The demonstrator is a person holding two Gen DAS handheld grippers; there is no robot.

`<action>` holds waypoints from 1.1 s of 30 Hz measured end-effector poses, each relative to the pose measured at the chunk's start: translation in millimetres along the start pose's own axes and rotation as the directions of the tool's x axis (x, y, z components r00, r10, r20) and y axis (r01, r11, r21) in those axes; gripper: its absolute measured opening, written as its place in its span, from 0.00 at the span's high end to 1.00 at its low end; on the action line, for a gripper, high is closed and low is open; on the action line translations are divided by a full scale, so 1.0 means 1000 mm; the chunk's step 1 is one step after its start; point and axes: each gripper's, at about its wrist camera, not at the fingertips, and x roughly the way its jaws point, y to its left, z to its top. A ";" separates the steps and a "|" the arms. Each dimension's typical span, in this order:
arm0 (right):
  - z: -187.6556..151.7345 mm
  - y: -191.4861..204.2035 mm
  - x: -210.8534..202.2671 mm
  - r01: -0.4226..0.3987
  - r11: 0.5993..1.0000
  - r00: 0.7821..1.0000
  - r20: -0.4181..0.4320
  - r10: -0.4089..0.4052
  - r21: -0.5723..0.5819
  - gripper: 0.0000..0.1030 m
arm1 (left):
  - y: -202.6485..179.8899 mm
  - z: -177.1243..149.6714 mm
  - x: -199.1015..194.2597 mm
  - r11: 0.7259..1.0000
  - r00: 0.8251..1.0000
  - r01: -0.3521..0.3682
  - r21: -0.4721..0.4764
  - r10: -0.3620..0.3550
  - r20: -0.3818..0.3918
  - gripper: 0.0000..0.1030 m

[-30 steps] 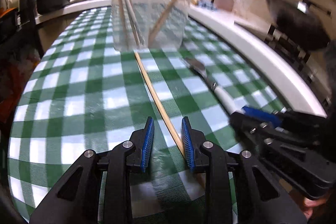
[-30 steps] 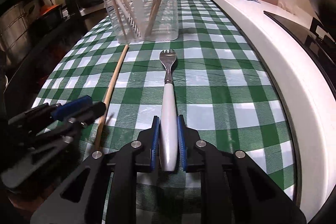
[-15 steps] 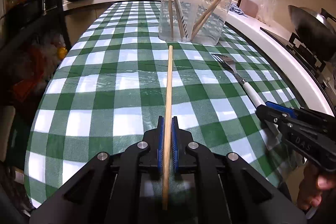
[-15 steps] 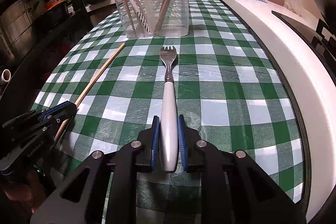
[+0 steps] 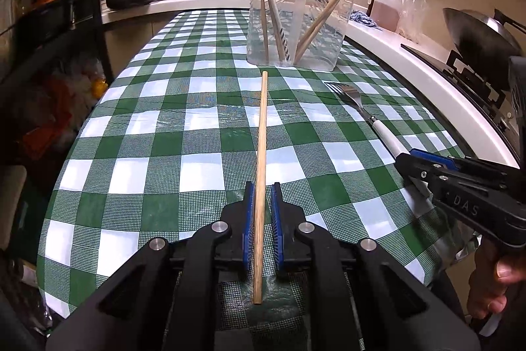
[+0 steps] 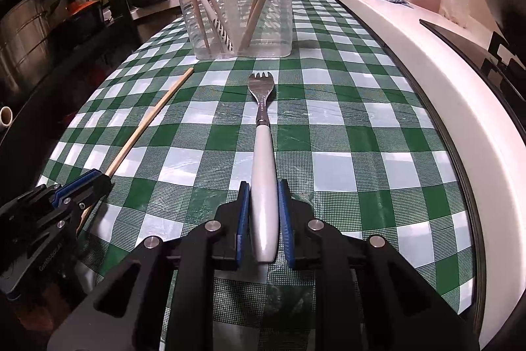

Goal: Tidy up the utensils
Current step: 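Lift the fork upright with the right gripper while the left gripper lifts its chopstick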

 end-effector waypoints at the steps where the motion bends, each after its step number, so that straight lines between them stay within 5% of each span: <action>1: 0.000 0.000 0.000 0.001 1.000 1.000 0.000 -0.001 0.002 0.82 | 0.000 -0.001 -0.001 1.000 1.000 -0.001 0.001 0.001 0.002 0.90; 11: 0.010 -0.004 -0.020 0.001 1.000 0.999 0.039 -0.001 0.016 0.83 | -0.002 0.013 -0.020 1.000 0.998 -0.014 0.018 0.012 0.066 0.94; 17: 0.034 -0.003 -0.064 0.025 0.999 0.991 0.133 -0.020 -0.033 0.83 | -0.007 0.043 -0.062 0.998 0.979 -0.020 0.061 0.007 0.205 0.94; 33: 0.100 -0.018 -0.107 0.011 0.998 0.969 0.248 0.003 -0.057 0.83 | 0.007 0.131 -0.100 0.998 0.944 0.037 0.055 -0.053 0.326 0.94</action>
